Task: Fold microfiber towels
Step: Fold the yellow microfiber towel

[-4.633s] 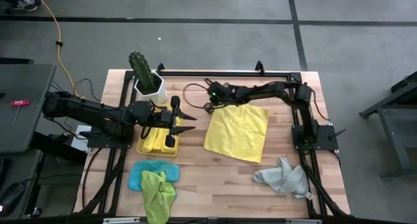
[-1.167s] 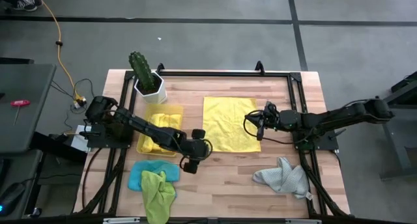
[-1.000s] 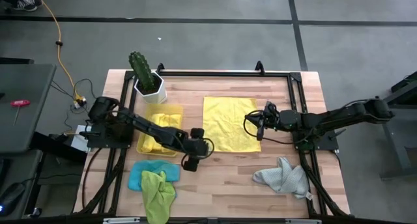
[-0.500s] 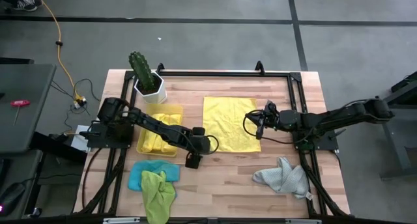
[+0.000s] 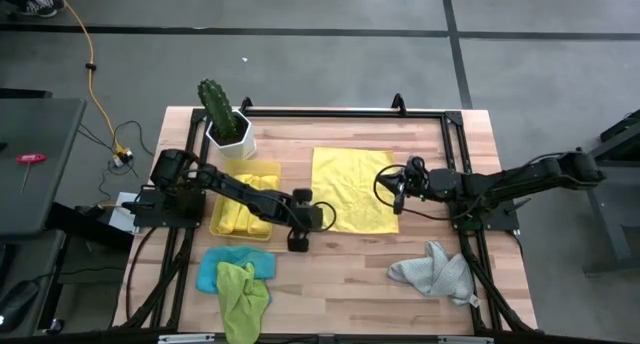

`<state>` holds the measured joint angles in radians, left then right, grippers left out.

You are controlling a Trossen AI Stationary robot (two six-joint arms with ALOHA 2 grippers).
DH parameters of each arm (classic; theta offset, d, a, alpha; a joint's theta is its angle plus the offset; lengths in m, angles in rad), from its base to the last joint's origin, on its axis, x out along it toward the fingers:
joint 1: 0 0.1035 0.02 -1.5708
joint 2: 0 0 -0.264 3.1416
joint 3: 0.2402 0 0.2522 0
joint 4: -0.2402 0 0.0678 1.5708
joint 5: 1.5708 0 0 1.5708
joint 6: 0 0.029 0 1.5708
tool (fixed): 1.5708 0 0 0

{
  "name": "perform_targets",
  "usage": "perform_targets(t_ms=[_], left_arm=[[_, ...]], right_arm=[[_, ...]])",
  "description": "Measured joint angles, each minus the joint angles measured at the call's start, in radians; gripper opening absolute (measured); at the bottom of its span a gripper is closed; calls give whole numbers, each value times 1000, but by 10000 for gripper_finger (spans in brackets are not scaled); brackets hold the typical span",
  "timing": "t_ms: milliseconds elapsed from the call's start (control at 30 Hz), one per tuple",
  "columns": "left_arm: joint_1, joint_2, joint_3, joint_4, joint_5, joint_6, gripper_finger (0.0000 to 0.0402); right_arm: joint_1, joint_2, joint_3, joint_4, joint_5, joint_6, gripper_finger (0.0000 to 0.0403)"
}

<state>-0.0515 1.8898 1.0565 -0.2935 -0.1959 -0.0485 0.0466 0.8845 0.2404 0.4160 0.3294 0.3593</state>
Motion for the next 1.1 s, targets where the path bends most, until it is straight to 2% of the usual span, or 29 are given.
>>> perform_targets(t_ms=[133, 200, 367, 567, 667, 800, 967, 1100], left_arm=[[-1, -3, 0, -4, -5, -9, 20], [-1, -3, 0, -9, -3, -10, 13], [-1, -4, 0, -10, -2, -16, 6], [-1, -5, 0, -26, 1, -29, 2], [-1, -5, 0, -27, 1, -31, 3], [-1, -5, 0, -30, 10, -48, 1], [-1, -6, 0, -33, 12, -55, 1], [-1, -7, 0, -41, 13, -88, 1]], right_arm=[[13, 0, 43, -86, -128, -5, 0], [50, 7, 74, -193, -132, 8, 0], [219, 88, 176, -372, -47, 46, 0], [417, 286, 368, -710, 93, 182, 10], [475, 395, 457, -895, 95, 294, 38], [526, 527, 535, -1027, 58, 383, 102], [553, 667, 577, -1121, 56, 376, 178], [551, 753, 577, -1130, 62, 353, 196]])
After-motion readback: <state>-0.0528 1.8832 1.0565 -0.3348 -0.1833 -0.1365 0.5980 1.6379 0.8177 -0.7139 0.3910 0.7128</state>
